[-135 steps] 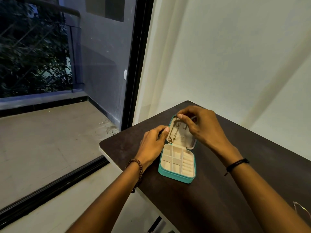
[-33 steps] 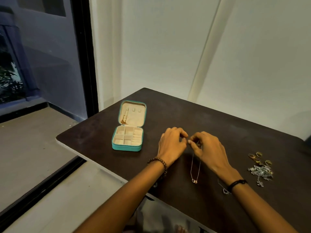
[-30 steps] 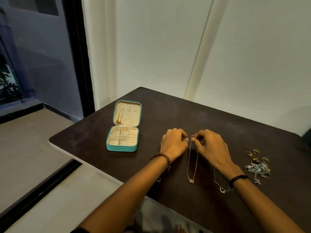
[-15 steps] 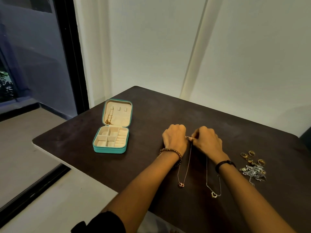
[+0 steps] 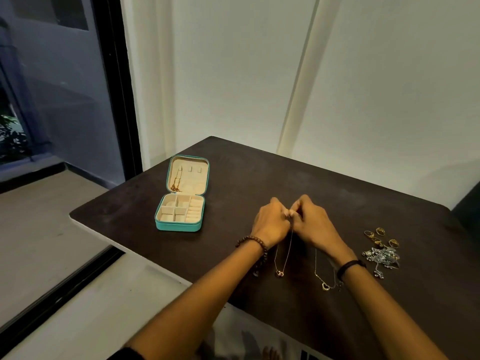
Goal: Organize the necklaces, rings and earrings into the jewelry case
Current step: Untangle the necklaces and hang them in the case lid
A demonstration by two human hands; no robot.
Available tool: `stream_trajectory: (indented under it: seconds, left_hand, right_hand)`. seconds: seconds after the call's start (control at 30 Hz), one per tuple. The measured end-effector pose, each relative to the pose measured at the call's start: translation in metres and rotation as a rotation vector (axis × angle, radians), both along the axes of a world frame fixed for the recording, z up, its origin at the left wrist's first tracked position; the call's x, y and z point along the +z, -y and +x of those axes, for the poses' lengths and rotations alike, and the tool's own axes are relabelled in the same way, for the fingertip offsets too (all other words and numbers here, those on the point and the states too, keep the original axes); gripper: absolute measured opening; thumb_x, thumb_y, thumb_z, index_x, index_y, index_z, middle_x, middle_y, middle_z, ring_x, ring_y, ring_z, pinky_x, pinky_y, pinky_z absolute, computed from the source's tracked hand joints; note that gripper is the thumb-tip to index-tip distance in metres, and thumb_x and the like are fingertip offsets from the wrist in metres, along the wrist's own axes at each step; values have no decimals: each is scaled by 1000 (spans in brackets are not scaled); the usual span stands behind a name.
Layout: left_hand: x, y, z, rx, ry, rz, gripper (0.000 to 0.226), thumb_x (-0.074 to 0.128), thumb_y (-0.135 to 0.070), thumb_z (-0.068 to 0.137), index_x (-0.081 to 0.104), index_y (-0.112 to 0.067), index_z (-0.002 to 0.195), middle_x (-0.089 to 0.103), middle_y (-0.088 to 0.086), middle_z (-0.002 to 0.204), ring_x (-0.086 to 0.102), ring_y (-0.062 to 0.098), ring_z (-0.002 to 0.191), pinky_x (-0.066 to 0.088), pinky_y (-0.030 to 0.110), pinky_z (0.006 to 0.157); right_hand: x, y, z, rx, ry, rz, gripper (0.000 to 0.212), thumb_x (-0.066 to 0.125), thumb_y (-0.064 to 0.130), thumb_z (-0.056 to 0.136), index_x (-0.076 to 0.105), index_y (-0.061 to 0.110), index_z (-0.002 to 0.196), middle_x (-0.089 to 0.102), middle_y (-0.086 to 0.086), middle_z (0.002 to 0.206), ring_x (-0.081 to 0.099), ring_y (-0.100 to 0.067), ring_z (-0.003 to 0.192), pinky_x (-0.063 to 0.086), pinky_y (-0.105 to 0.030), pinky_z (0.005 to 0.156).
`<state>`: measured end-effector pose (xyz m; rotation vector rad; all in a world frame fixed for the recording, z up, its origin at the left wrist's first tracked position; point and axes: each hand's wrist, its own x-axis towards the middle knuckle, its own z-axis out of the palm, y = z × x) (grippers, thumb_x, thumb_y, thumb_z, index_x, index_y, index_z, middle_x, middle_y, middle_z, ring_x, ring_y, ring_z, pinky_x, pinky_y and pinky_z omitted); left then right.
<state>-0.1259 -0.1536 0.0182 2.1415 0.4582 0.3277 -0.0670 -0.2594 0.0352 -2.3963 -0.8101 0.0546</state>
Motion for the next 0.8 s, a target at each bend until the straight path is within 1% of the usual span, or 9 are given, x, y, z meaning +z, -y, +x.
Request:
stream_trajectory:
  seconds: [0.07, 0.17, 0.23, 0.3, 0.37, 0.4, 0.57, 0.7, 0.8]
  left_hand:
    - [4, -2, -11, 17, 41, -121, 10, 52, -12, 98, 55, -14, 107, 64, 7, 107, 60, 23, 91, 49, 34, 72]
    - [14, -3, -25, 59, 126, -304, 9, 51, -11, 99, 55, -19, 98, 69, 3, 99, 68, 16, 86, 57, 33, 79]
    - [23, -5, -34, 21, 154, -465, 12, 51, -13, 102, 55, -19, 92, 69, 1, 89, 69, 10, 72, 58, 31, 82]
    - [36, -7, -44, -27, 157, -539, 13, 52, -17, 103, 58, -17, 91, 68, 1, 85, 63, 8, 62, 57, 25, 72]
    - [50, -8, -56, -42, 157, -601, 11, 53, -18, 103, 62, -16, 96, 67, 0, 84, 58, 7, 56, 53, 20, 59]
    - [56, -8, -62, -51, 168, -660, 9, 54, -18, 102, 62, -15, 101, 68, -1, 84, 57, 7, 55, 53, 20, 57]
    - [82, -7, -86, -153, 296, -957, 24, 61, -24, 99, 65, -10, 117, 74, 1, 94, 59, 8, 57, 56, 27, 65]
    - [93, -6, -103, -238, 362, -1023, 32, 60, -27, 97, 64, -11, 125, 75, 2, 109, 63, 8, 66, 55, 28, 73]
    - [98, -8, -112, -278, 399, -1030, 30, 56, -29, 99, 66, -17, 125, 74, 2, 115, 64, 9, 72, 54, 29, 78]
  right_hand:
    - [7, 9, -10, -13, -74, 137, 4, 56, 17, 100, 56, 20, 103, 64, 6, 90, 62, -12, 83, 51, -30, 73]
    - [18, 17, -23, -5, -285, 381, 11, 57, 13, 98, 65, 17, 104, 72, -3, 94, 70, -18, 92, 56, -34, 87]
    - [26, 22, -34, 7, -446, 540, 13, 56, 9, 99, 67, 10, 105, 71, -8, 93, 70, -20, 89, 56, -34, 88]
    - [34, 27, -44, 26, -583, 643, 13, 59, 10, 98, 68, 5, 106, 65, -7, 83, 67, -17, 76, 54, -36, 84]
    - [39, 34, -50, 58, -657, 661, 14, 64, 17, 97, 69, 6, 104, 59, -4, 75, 60, -14, 66, 51, -37, 77]
    - [41, 37, -53, 79, -674, 654, 15, 65, 21, 97, 69, 7, 101, 57, -3, 73, 57, -13, 63, 50, -35, 75]
    - [46, 44, -72, 97, -733, 657, 33, 64, 40, 96, 70, 9, 100, 54, 2, 66, 49, -9, 56, 50, -30, 69]
    - [44, 46, -81, 64, -757, 651, 46, 64, 50, 93, 72, 6, 105, 56, 2, 67, 52, -11, 60, 49, -33, 74]
    - [41, 50, -83, 57, -765, 634, 50, 63, 54, 92, 74, 5, 98, 58, -1, 68, 54, -14, 66, 46, -35, 76]
